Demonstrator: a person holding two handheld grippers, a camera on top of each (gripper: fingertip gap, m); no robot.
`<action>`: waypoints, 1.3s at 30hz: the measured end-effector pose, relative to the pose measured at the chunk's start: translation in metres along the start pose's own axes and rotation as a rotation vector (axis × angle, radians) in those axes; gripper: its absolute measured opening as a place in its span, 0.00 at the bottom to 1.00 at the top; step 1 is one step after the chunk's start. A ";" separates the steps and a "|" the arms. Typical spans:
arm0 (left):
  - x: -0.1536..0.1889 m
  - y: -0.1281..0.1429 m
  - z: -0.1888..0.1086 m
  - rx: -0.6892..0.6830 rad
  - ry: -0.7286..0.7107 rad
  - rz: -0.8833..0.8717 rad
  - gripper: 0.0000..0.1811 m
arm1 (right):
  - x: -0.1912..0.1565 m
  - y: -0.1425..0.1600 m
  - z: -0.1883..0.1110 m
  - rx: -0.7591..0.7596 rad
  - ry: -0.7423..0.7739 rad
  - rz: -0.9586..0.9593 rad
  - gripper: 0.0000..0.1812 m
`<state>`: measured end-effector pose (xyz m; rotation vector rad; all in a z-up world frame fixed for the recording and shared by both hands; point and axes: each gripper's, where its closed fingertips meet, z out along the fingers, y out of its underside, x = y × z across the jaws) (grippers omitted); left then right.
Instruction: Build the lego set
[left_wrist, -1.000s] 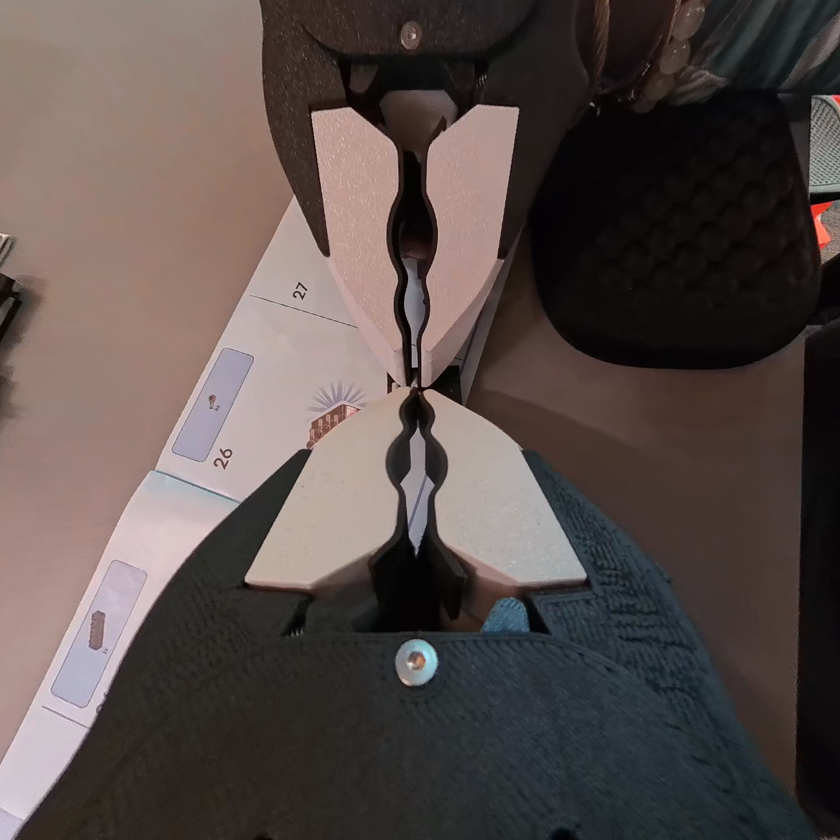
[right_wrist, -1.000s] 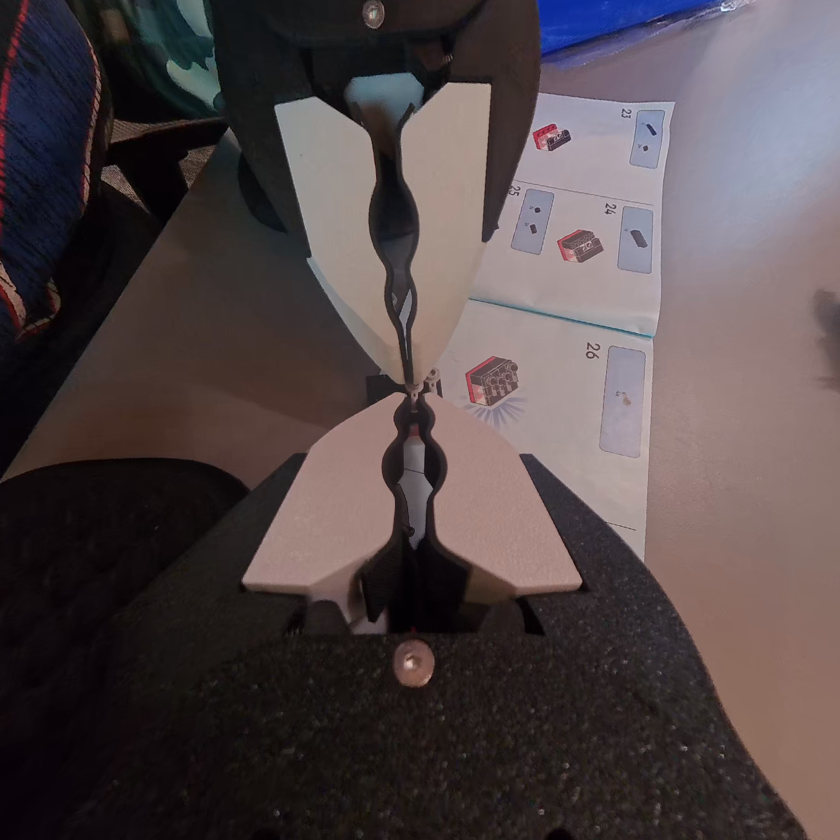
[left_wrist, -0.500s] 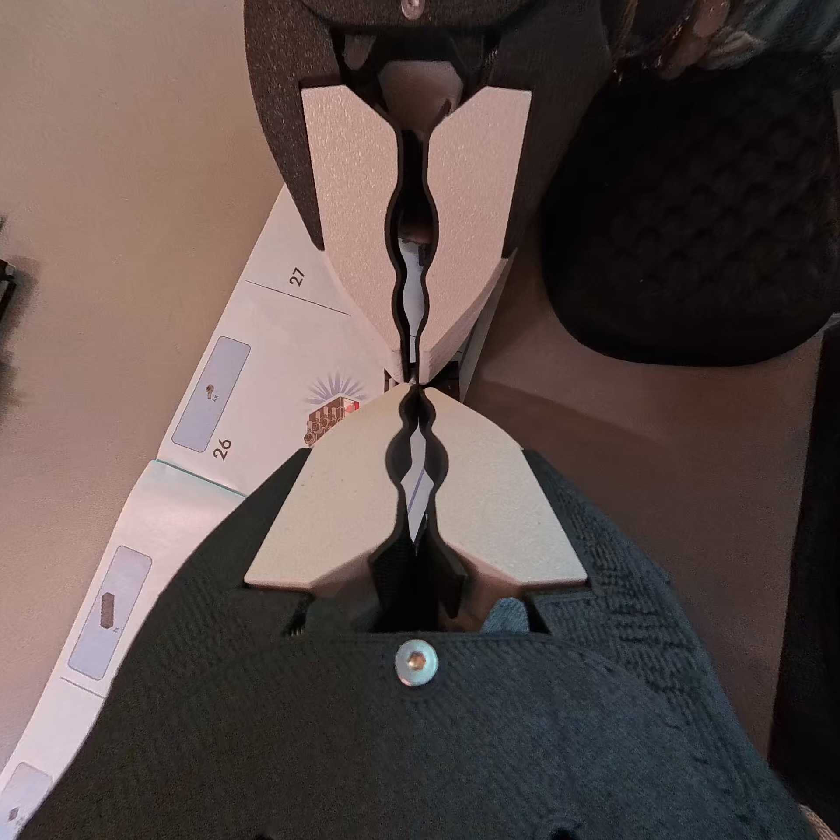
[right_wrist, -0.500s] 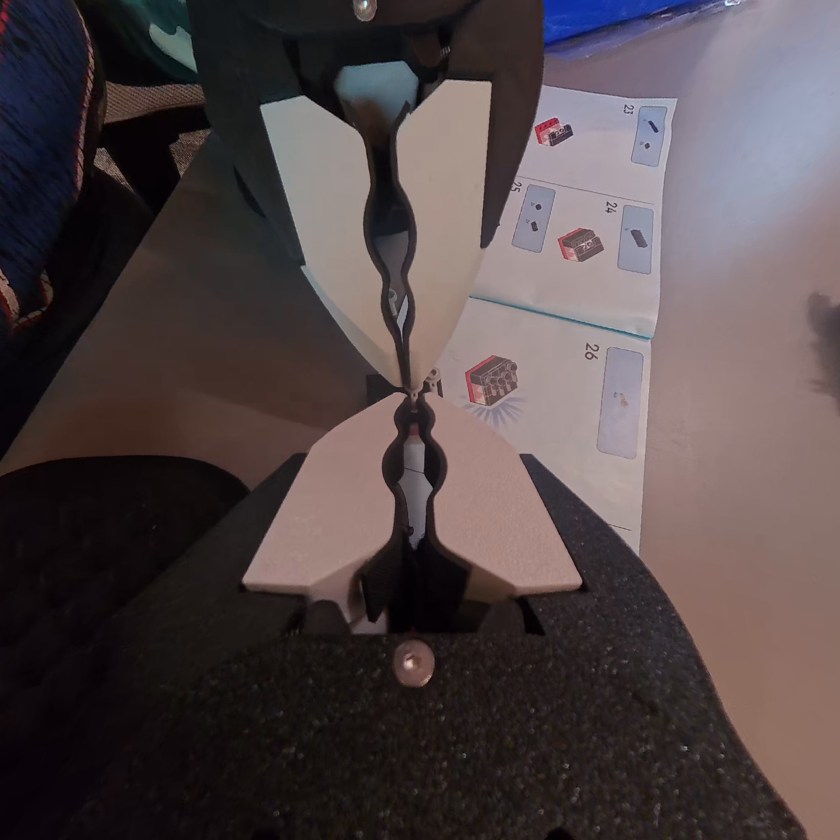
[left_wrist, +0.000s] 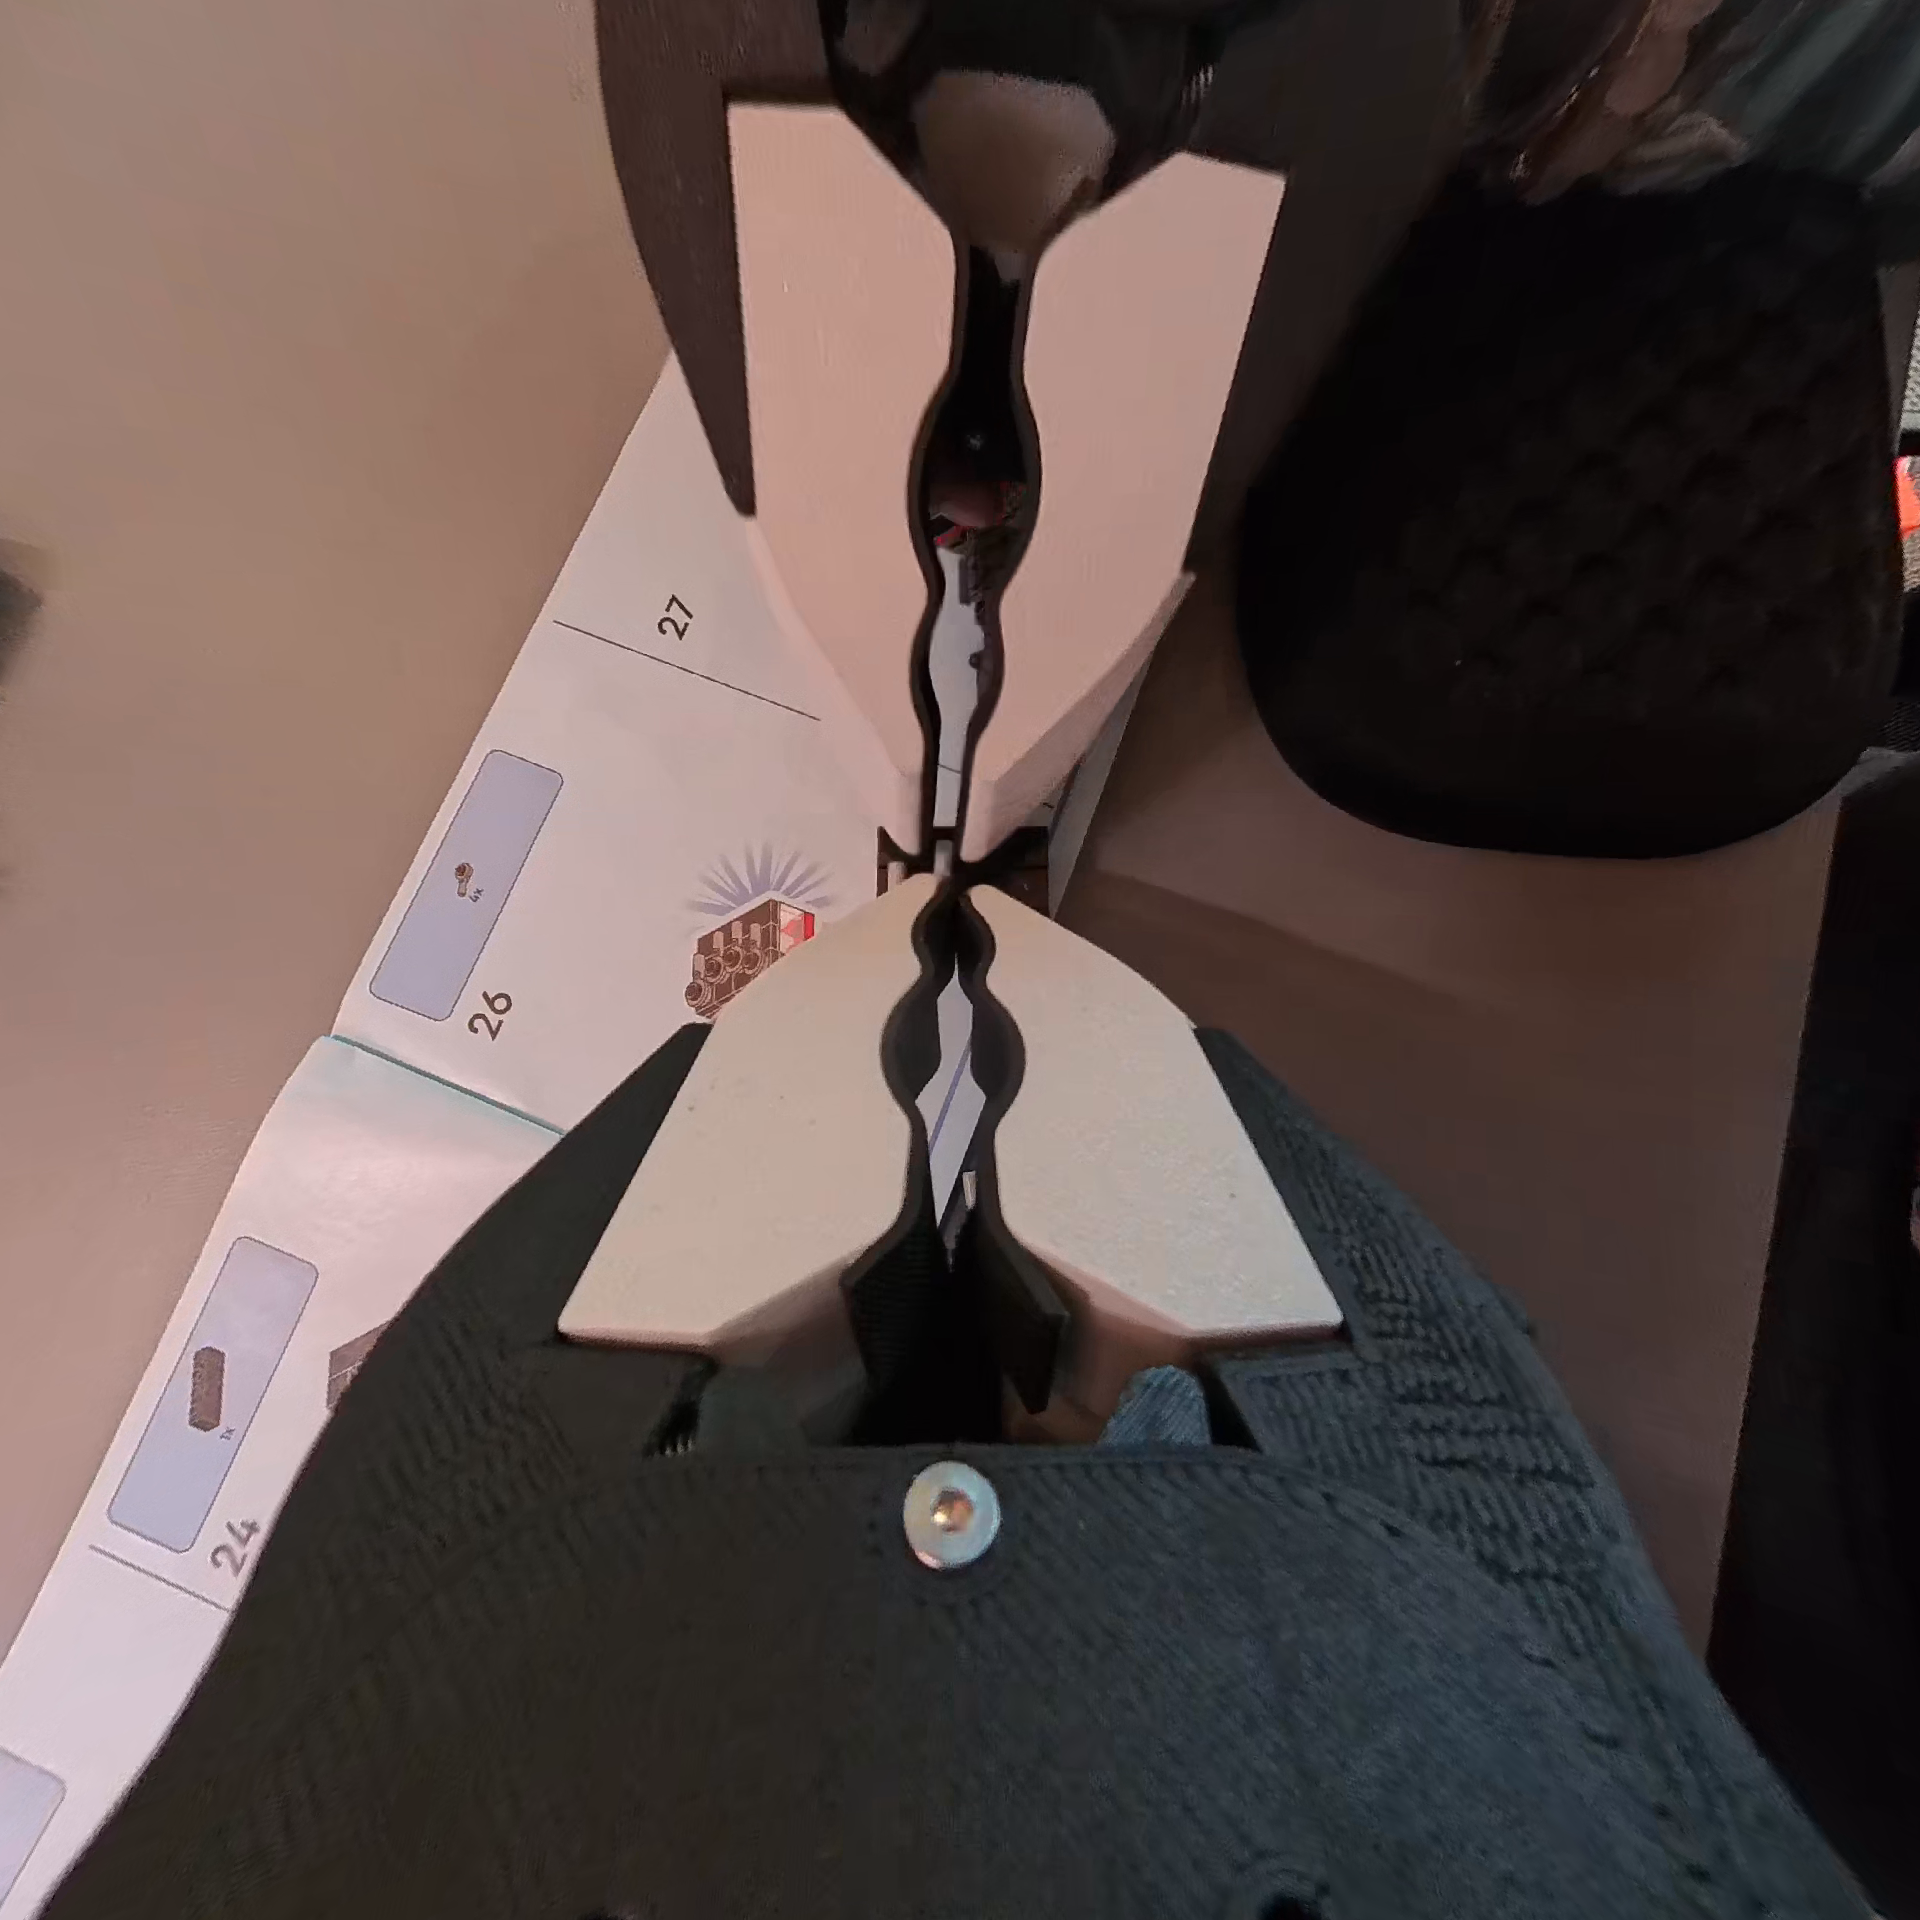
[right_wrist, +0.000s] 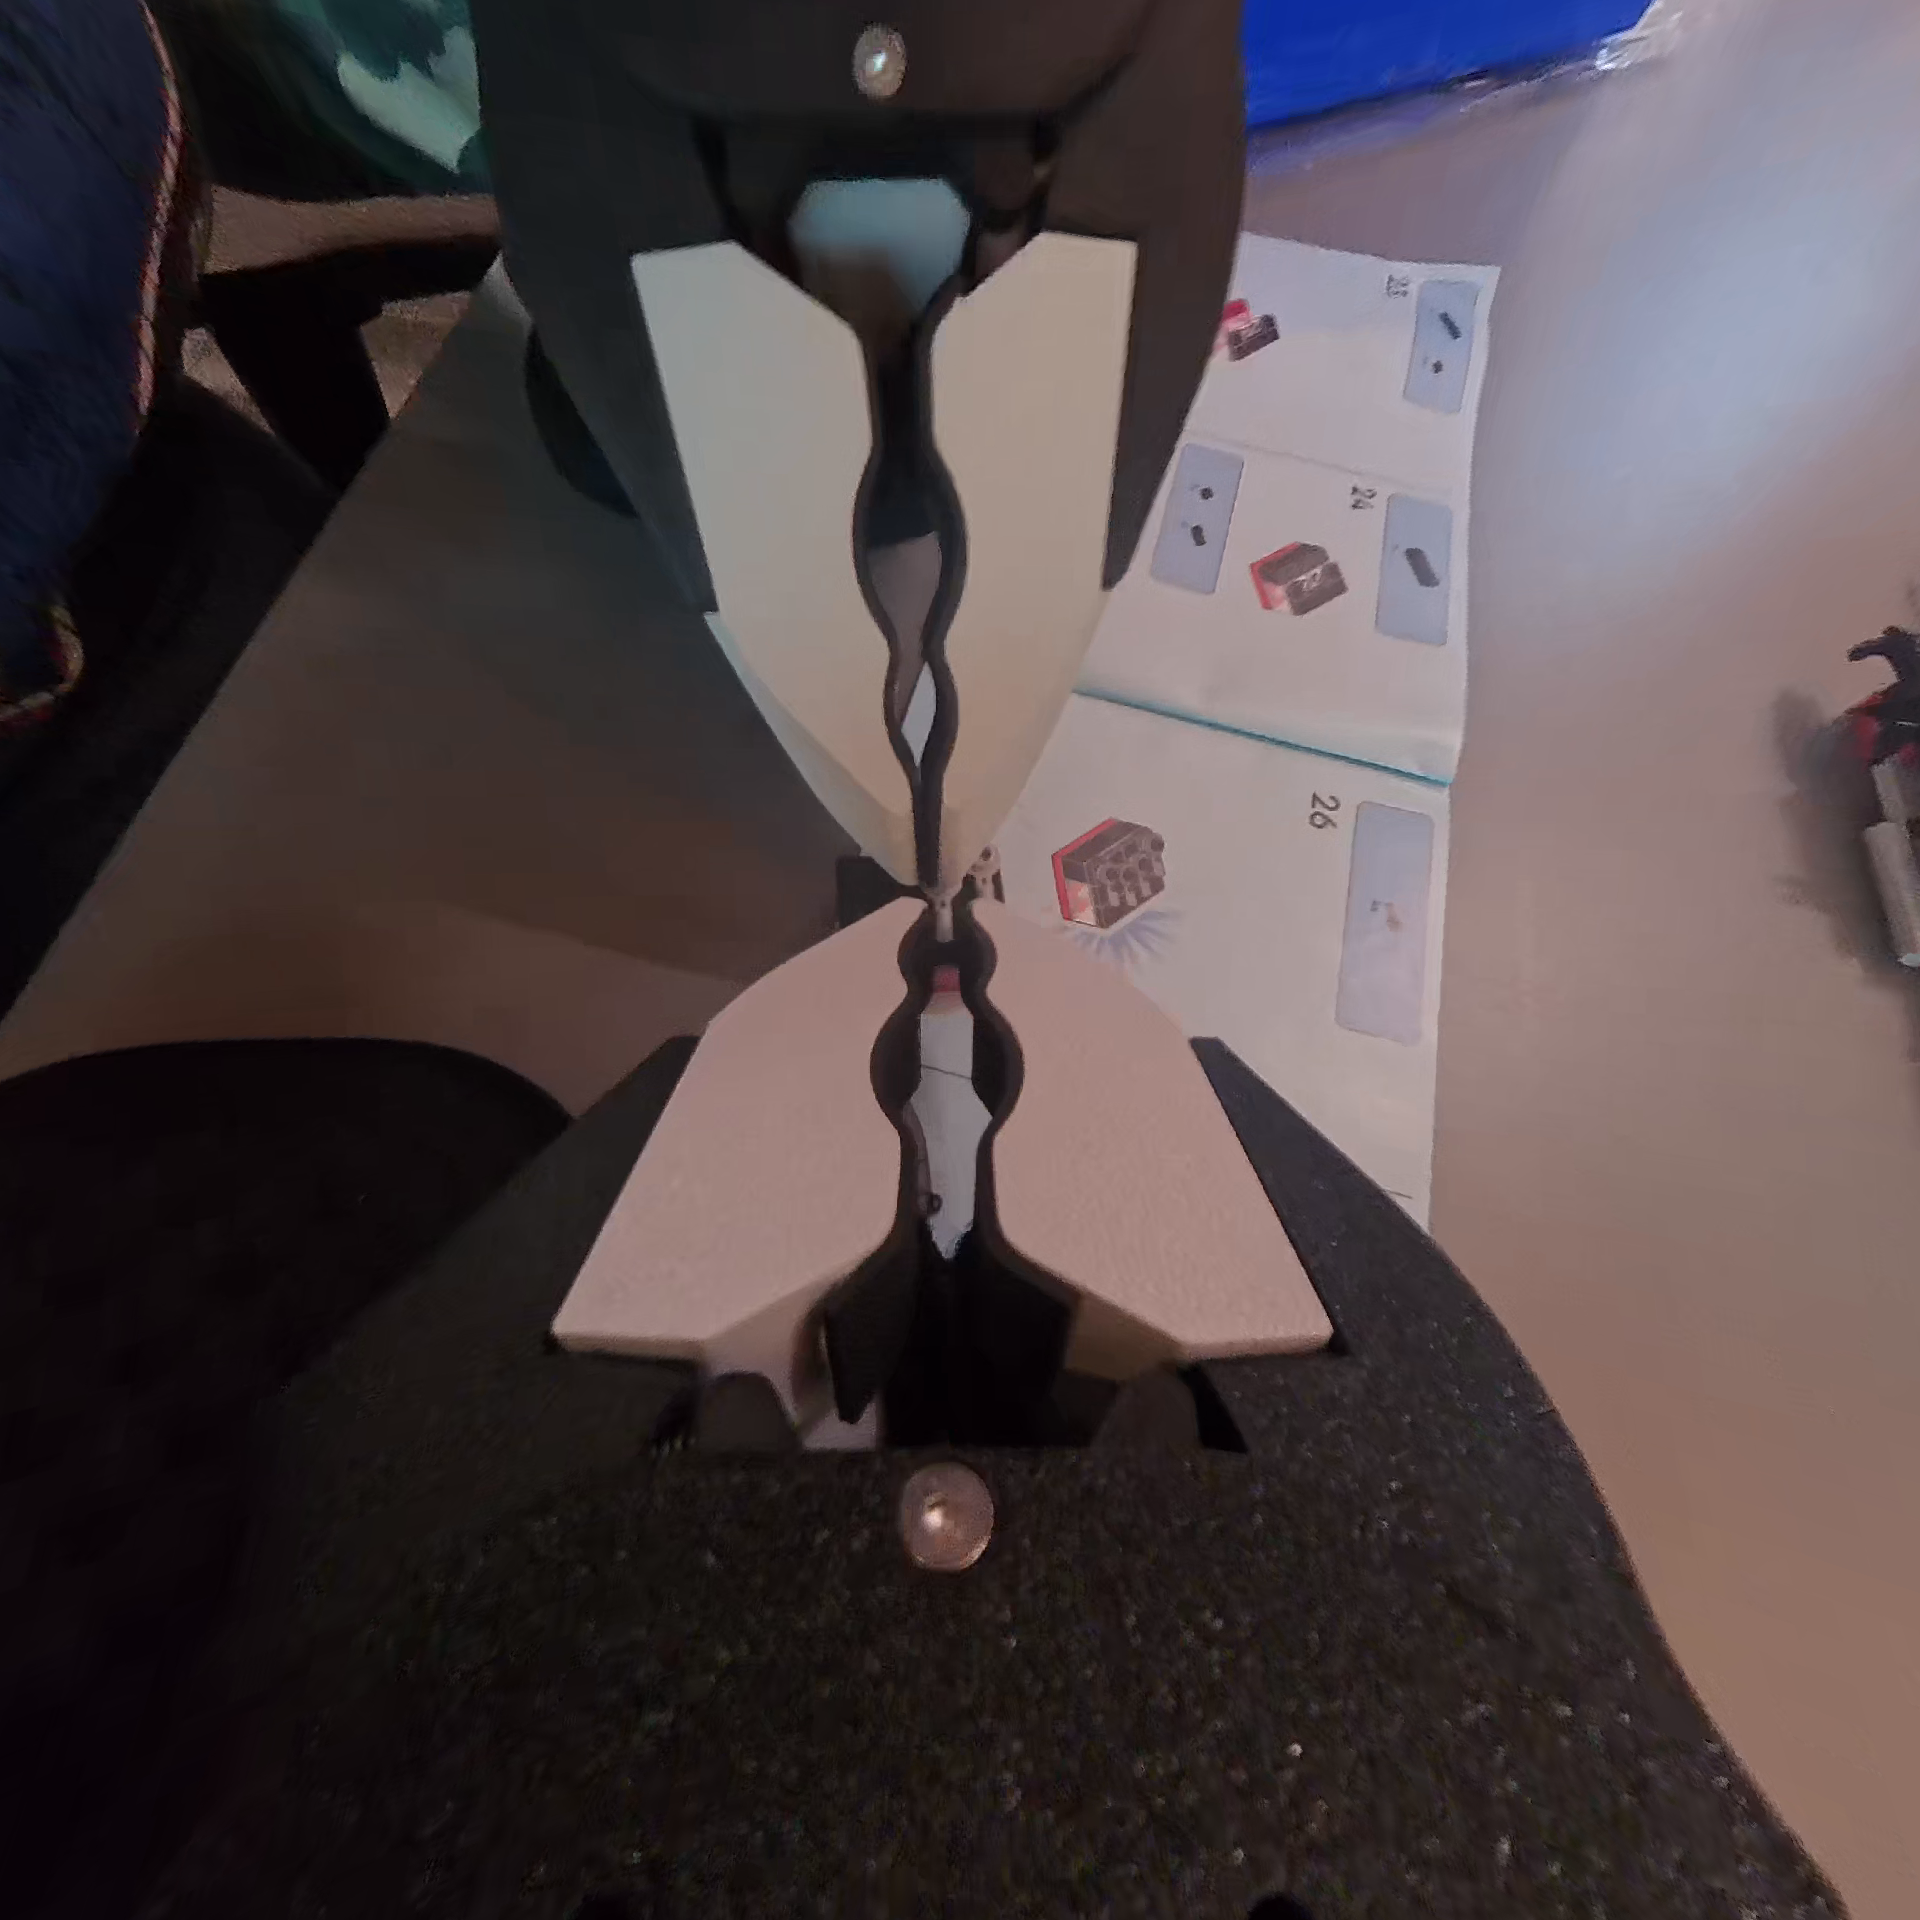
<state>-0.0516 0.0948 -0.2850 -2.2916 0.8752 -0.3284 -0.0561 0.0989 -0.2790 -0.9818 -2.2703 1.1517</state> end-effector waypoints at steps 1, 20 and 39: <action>0.000 0.000 0.000 0.001 0.004 -0.001 0.01 | -0.002 0.000 0.002 -0.001 -0.008 -0.003 0.02; 0.000 -0.001 0.000 0.023 -0.006 0.005 0.01 | -0.001 0.005 0.002 -0.018 -0.053 -0.005 0.01; 0.000 -0.001 0.000 0.048 -0.051 0.011 0.01 | 0.003 0.006 0.004 0.008 -0.274 0.192 0.09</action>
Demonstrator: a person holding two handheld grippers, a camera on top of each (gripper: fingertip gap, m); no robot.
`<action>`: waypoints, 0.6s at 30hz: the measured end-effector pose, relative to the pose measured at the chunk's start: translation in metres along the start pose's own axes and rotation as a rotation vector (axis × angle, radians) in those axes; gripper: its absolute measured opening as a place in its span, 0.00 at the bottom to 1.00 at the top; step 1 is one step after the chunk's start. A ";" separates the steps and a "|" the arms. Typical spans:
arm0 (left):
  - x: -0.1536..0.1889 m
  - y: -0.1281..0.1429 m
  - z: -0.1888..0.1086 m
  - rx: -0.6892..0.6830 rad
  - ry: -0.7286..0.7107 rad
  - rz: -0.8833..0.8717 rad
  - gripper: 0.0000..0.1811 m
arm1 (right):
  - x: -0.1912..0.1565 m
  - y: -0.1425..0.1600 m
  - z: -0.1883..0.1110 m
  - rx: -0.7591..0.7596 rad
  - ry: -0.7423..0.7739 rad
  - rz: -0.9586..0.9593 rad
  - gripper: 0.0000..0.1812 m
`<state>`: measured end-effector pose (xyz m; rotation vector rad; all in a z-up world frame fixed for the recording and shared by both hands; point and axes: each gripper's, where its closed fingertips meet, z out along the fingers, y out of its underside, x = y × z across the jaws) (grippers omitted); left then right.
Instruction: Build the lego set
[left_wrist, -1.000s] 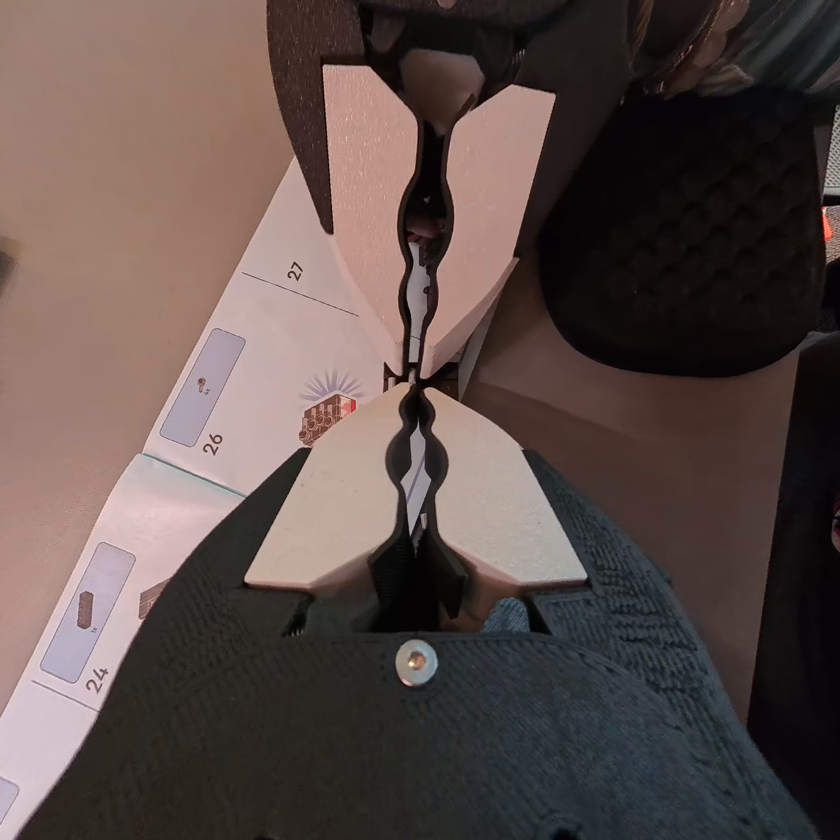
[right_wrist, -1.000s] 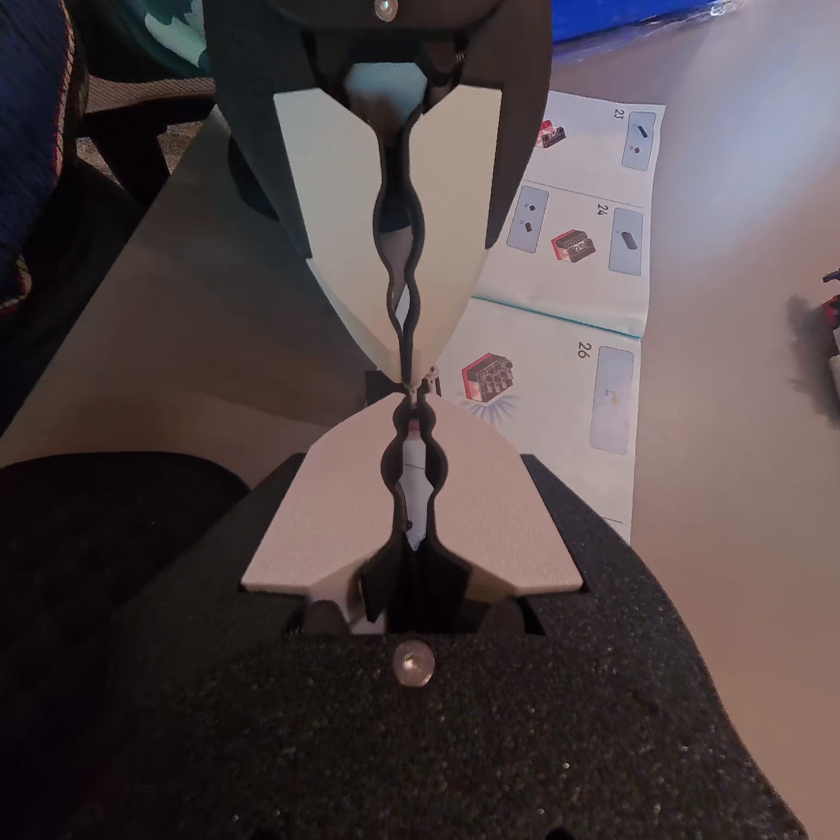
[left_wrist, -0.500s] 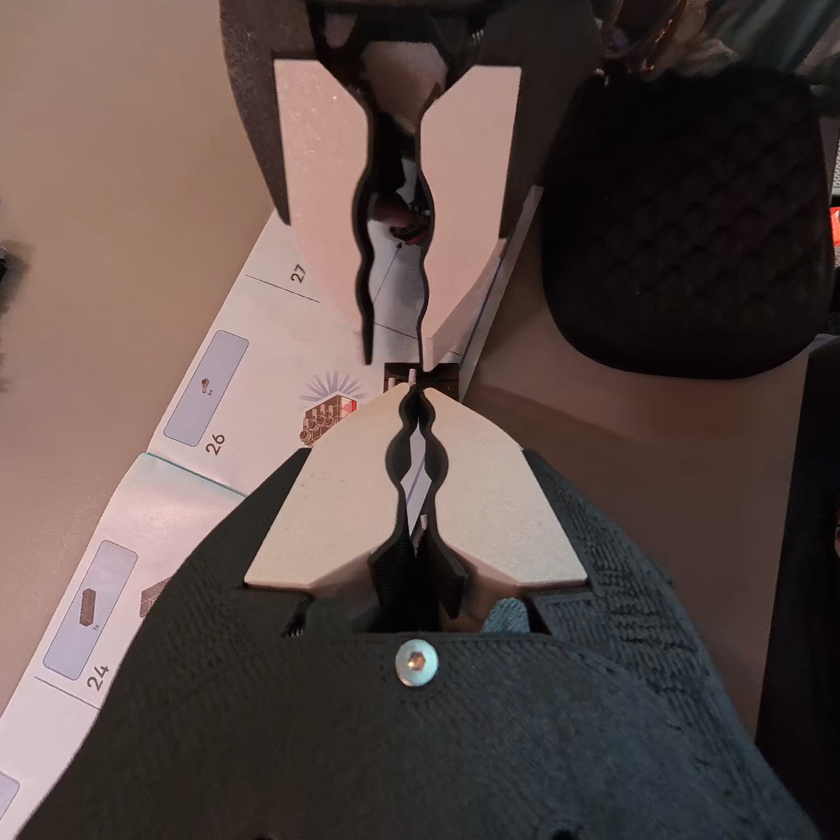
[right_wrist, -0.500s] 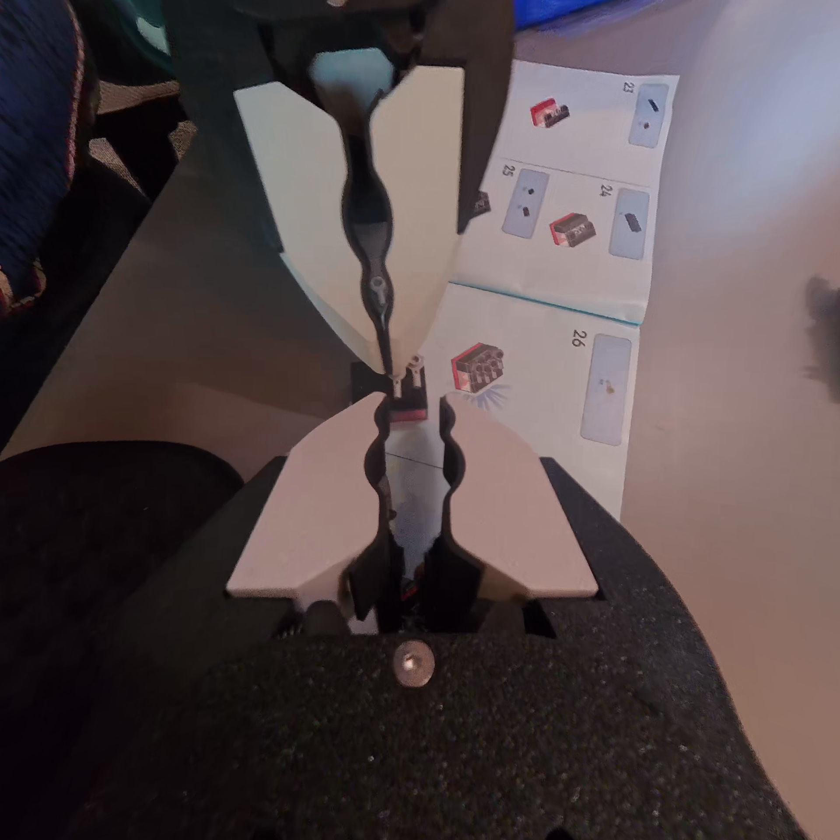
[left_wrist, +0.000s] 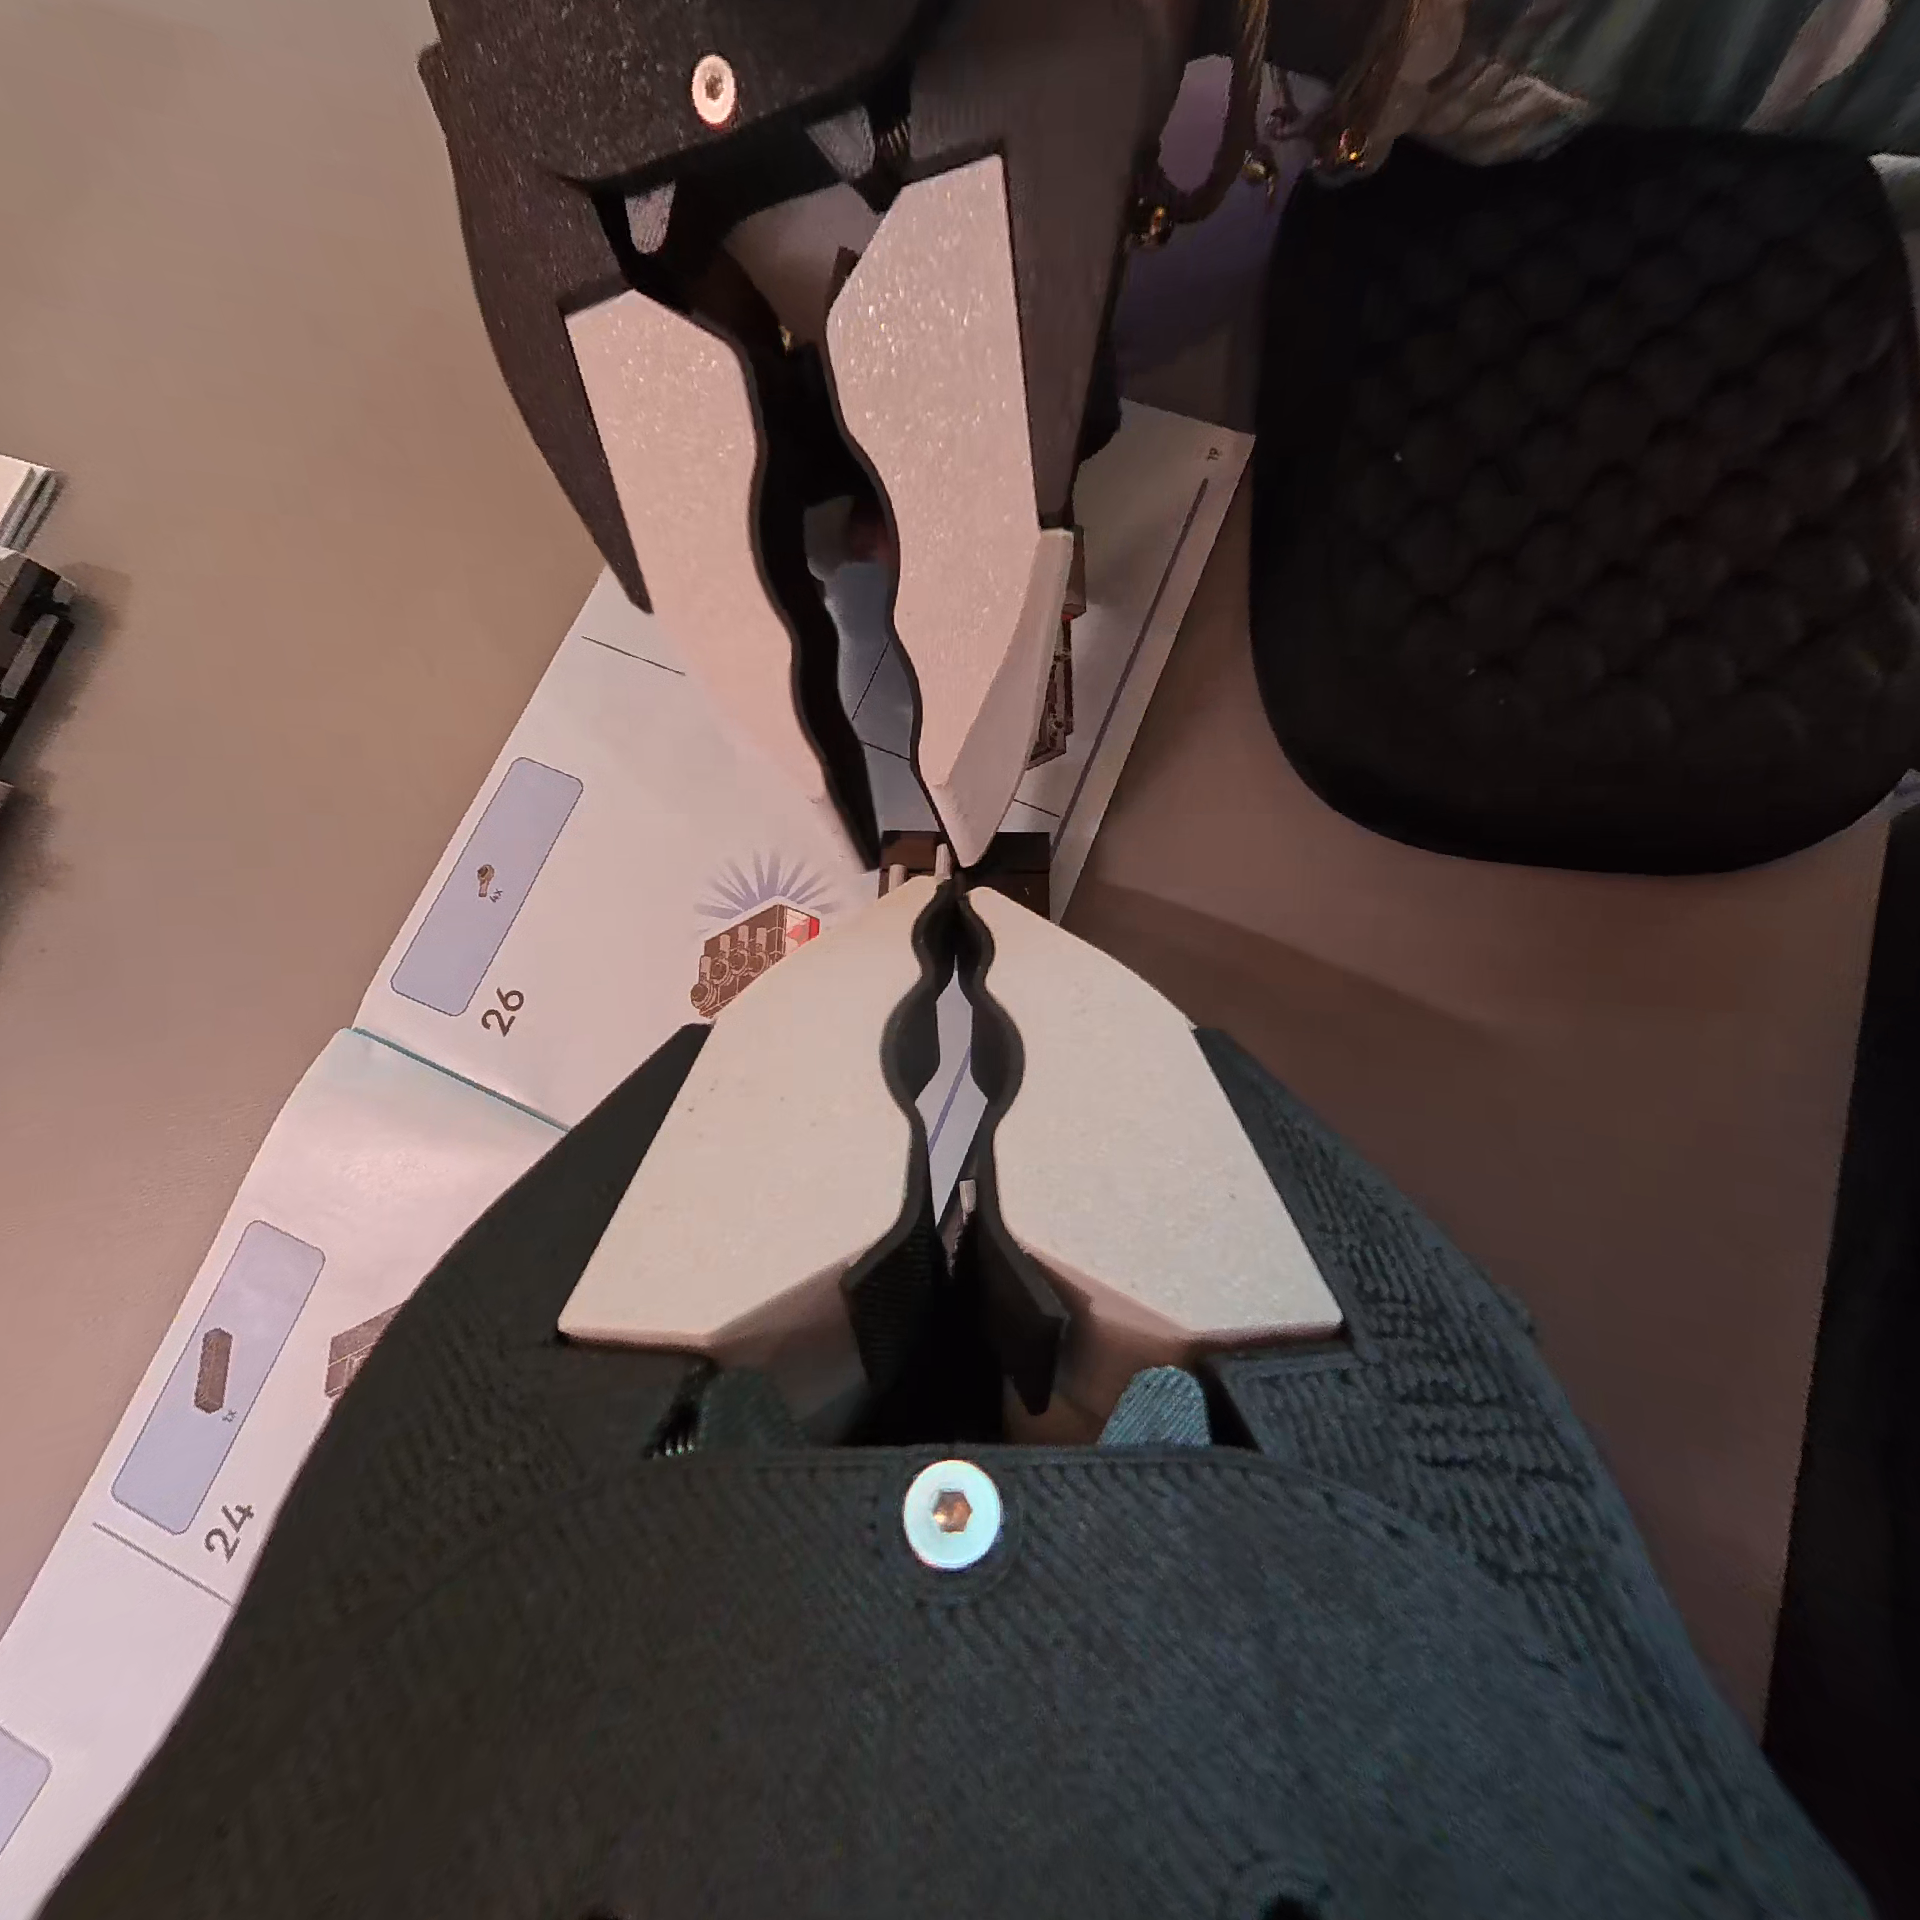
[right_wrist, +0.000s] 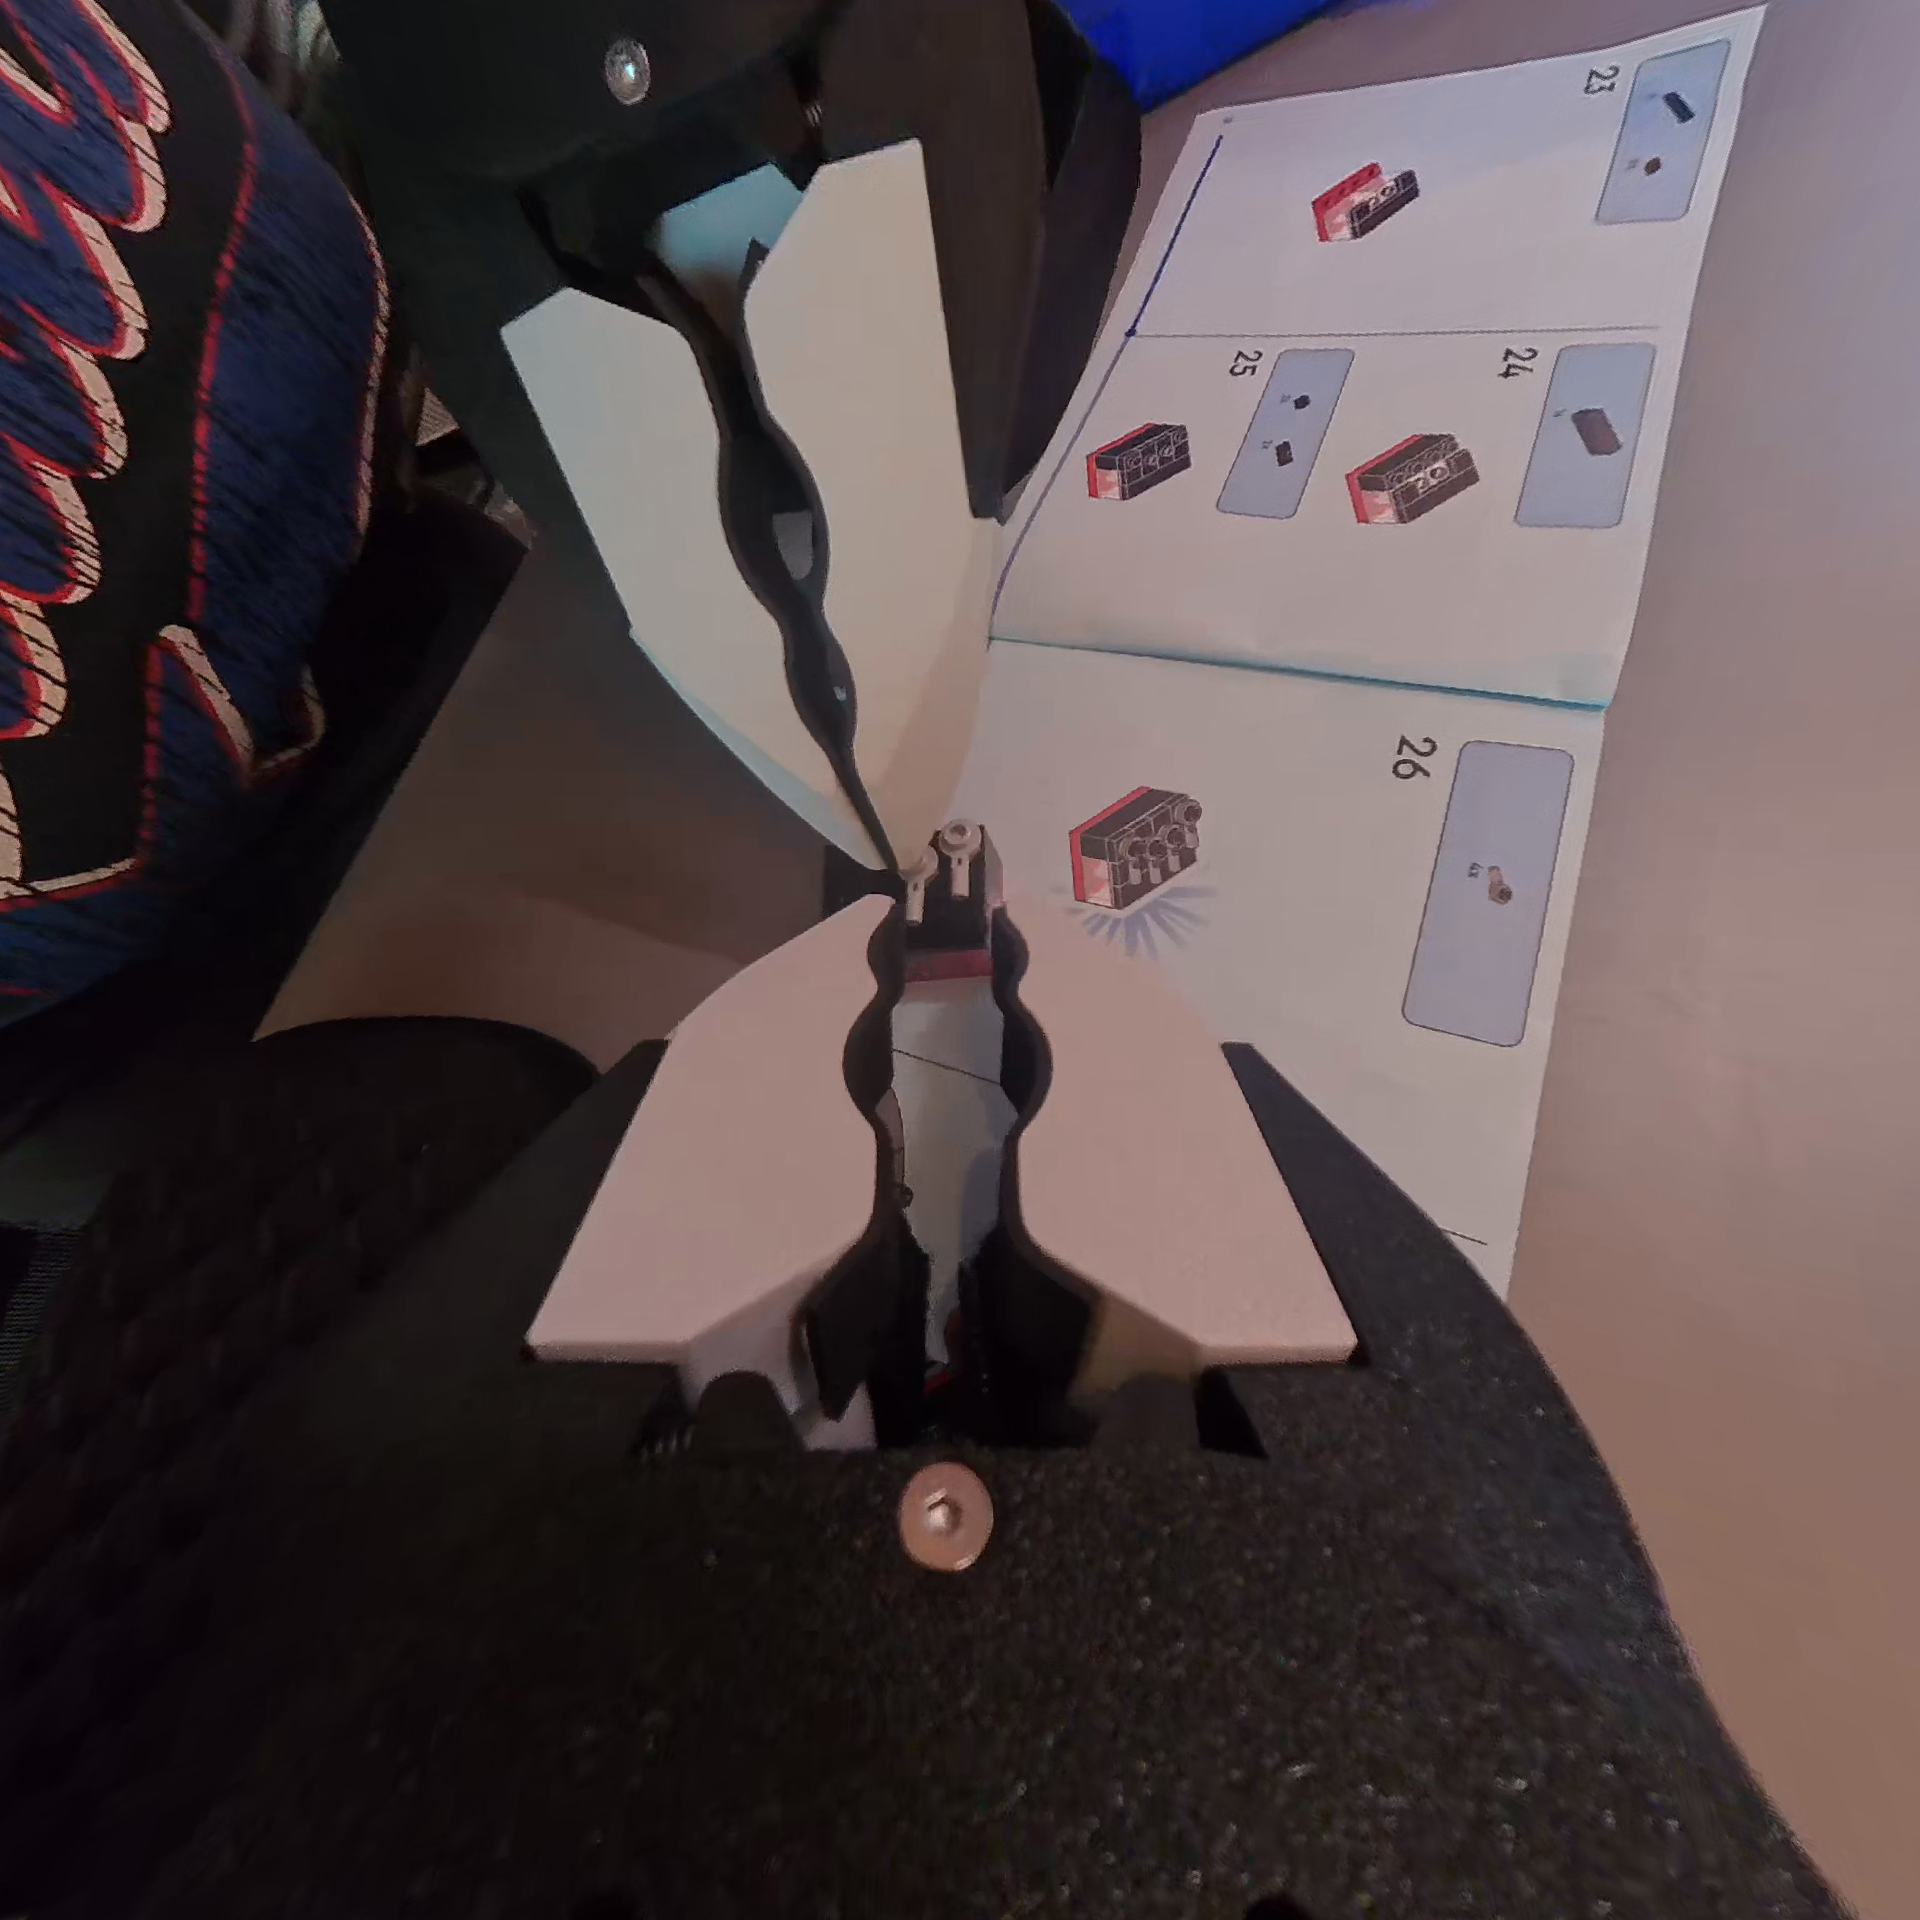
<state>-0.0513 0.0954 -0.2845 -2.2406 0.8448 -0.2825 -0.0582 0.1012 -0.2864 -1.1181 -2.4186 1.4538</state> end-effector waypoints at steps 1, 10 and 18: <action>0.000 0.000 0.000 0.002 0.000 -0.001 0.01 | 0.000 0.000 0.000 0.000 -0.005 0.007 0.09; 0.000 0.000 0.000 0.018 -0.030 0.008 0.01 | 0.000 0.000 0.000 -0.002 -0.026 0.023 0.08; -0.001 -0.001 0.000 0.027 -0.031 0.012 0.01 | 0.000 0.000 0.000 -0.001 -0.019 0.017 0.08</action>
